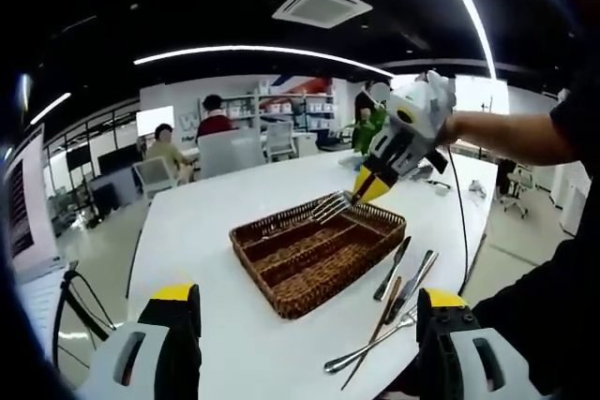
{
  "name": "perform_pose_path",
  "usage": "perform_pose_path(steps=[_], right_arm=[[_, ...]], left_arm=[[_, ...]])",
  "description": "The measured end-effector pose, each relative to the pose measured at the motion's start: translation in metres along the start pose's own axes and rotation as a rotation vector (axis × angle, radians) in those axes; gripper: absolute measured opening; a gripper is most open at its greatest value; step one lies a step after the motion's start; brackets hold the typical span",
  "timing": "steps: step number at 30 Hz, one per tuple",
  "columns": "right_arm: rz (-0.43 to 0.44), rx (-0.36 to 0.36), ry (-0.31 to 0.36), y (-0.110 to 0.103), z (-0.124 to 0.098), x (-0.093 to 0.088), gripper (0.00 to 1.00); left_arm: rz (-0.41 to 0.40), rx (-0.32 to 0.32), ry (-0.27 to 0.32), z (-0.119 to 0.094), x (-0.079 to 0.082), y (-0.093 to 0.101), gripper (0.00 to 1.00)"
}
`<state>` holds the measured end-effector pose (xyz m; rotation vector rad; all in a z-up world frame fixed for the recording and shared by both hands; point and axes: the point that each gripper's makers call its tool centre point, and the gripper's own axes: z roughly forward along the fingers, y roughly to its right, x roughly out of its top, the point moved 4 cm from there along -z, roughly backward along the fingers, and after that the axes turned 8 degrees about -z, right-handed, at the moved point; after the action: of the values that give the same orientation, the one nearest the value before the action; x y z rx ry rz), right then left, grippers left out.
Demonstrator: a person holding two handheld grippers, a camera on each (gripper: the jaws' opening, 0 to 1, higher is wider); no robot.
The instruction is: Arrange the knives, forks, and spoons in their matching storage slots by inserting each utensil handle-first until every utensil is classified and aligned in the correct compartment
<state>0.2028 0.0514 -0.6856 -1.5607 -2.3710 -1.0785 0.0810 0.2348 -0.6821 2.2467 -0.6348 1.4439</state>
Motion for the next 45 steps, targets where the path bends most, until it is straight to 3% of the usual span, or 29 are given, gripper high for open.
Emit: perform_pose_path(steps=[9, 25, 31, 45], right_arm=[[-0.025, 0.011, -0.051, 0.021, 0.008, -0.012, 0.00], [-0.049, 0.015, -0.069, 0.069, 0.028, -0.014, 0.00], [-0.008, 0.008, -0.096, 0.090, 0.038, -0.018, 0.00], [-0.005, 0.031, -0.109, 0.103, 0.054, -0.023, 0.00]], left_arm=[[-0.008, 0.006, 0.009, -0.002, -0.001, -0.002, 1.00], [0.009, 0.000, -0.004, 0.001, 0.001, -0.003, 1.00], [0.007, -0.007, -0.013, 0.006, -0.003, -0.003, 1.00], [0.002, -0.006, -0.029, 0.012, -0.006, -0.006, 1.00]])
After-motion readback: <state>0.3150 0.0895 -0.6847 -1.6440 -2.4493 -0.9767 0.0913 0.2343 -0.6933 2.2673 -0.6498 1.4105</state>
